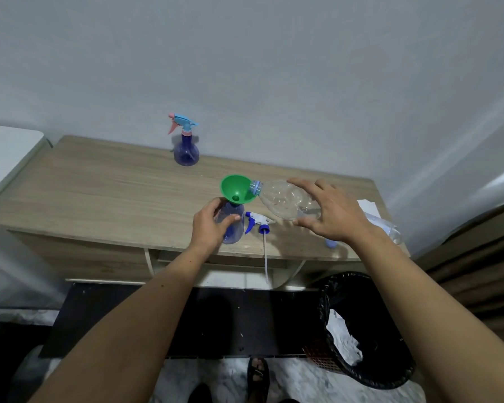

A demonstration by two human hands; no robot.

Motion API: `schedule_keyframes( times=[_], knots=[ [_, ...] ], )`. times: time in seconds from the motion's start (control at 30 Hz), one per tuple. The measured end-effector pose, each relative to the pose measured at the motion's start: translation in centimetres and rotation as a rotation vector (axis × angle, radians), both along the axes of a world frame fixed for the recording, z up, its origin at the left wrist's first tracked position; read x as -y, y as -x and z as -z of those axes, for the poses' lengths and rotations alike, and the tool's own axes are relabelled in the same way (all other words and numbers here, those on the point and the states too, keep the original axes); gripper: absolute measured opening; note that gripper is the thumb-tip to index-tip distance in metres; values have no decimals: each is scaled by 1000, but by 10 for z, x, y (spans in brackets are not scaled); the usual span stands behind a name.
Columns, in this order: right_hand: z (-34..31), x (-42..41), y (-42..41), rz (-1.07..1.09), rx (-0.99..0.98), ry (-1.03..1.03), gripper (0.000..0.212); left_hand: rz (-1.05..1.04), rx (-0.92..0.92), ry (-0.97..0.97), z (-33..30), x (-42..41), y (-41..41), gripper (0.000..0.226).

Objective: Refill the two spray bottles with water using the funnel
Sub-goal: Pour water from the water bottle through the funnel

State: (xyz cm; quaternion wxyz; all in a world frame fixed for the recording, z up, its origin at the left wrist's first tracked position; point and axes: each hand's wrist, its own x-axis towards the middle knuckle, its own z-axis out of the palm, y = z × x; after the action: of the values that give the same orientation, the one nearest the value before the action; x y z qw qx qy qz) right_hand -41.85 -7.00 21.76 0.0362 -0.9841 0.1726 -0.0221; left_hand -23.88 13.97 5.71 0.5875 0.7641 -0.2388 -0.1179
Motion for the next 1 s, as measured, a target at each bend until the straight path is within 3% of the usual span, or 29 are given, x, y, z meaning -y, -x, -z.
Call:
schedule_keyframes(
  times=[1.0],
  knots=[
    [-25,3,-13,-30,-91,244,90,20,18,4,2,-1,-2,39]
  ],
)
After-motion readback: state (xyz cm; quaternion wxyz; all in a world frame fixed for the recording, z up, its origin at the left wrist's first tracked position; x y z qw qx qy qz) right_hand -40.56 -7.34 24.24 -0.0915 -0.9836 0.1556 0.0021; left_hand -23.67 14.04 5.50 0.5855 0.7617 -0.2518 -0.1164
